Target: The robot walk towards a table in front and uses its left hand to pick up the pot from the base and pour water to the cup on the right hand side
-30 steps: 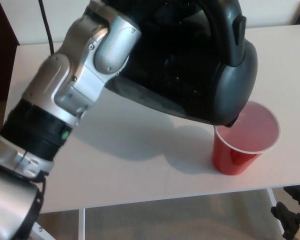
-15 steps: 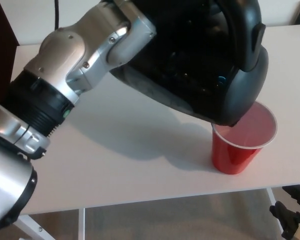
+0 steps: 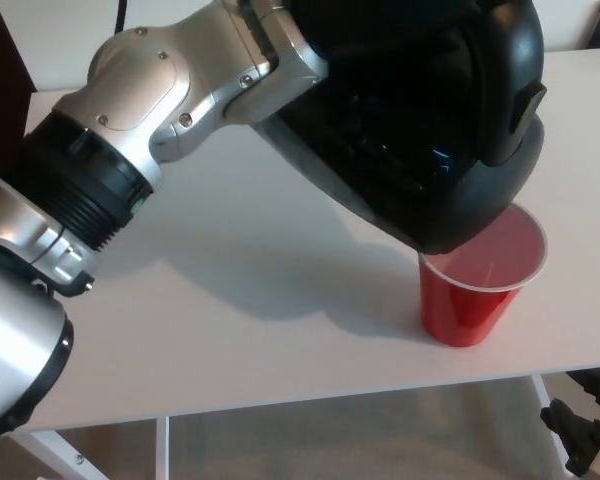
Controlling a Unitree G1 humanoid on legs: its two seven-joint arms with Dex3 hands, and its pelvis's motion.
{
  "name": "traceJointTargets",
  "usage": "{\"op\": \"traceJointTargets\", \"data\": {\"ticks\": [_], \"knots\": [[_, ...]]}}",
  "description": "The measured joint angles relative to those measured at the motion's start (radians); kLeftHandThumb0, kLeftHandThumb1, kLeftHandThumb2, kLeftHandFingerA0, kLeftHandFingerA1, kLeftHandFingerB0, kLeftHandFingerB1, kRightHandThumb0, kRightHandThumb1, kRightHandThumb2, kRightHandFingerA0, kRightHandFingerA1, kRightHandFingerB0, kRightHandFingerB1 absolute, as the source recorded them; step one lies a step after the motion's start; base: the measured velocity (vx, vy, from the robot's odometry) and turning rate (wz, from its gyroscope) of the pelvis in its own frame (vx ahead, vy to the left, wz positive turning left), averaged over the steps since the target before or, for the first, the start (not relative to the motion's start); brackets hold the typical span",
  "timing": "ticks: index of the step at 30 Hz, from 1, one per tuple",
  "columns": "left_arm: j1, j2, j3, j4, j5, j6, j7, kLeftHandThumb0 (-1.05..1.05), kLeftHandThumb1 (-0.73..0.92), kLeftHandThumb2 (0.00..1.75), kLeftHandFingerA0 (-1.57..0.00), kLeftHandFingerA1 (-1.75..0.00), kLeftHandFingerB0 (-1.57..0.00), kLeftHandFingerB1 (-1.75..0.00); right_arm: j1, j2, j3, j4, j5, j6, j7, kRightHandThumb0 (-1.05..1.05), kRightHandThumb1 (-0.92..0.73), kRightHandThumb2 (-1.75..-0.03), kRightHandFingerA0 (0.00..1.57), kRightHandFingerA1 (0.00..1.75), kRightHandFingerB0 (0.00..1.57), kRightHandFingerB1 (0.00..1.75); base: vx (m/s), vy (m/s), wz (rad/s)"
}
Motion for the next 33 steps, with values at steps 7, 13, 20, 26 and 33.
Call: {"op": "traceJointTargets", "data": {"ticks": [7, 13, 20, 26, 33], "knots": [[0.018, -0.016, 0.036, 0.007, 0.003, -0.008, 0.008, -0.25, 0.57, 0.57, -0.94, -1.75, -0.81, -1.29, 0.002, 0.000, 0.000, -0.006, 0.000, 0.000, 0.004, -0.65, -0.59, -0.88, 0.31, 0.53, 0.15, 0.45, 0.00, 0.000, 0.00], [0.079, -0.082, 0.147, 0.000, -0.072, 0.003, -0.058, -0.20, 0.61, 0.57, -0.84, -1.75, -0.63, -1.75, 0.001, 0.000, 0.002, -0.005, 0.000, 0.000, 0.006, -0.66, -0.60, -0.88, 0.31, 0.52, 0.16, 0.45, 0.00, 0.000, 0.00], [0.110, -0.189, 0.256, -0.032, -0.150, 0.051, -0.137, -0.22, 0.61, 0.56, -0.84, -1.75, -0.66, -1.64, 0.000, 0.000, 0.007, -0.006, -0.001, 0.000, 0.007, -0.61, -0.75, -0.61, 0.39, 0.43, 0.20, 0.35, 0.00, 0.000, 0.00], [0.110, -0.273, 0.371, -0.072, -0.228, 0.124, -0.207, -0.22, 0.62, 0.57, -0.81, -1.72, -0.60, -1.64, -0.001, 0.000, 0.009, -0.006, -0.002, 0.000, 0.007, -0.61, -0.75, -0.61, 0.38, 0.44, 0.21, 0.36, 0.00, 0.000, 0.00], [0.118, -0.336, 0.496, -0.114, -0.325, 0.203, -0.268, -0.11, 0.65, 0.57, -0.77, -1.75, -0.59, -1.65, -0.002, 0.001, 0.010, -0.006, -0.003, 0.000, 0.006, -0.65, -0.60, -0.88, 0.31, 0.53, 0.15, 0.45, 0.00, 0.000, 0.00]]}}
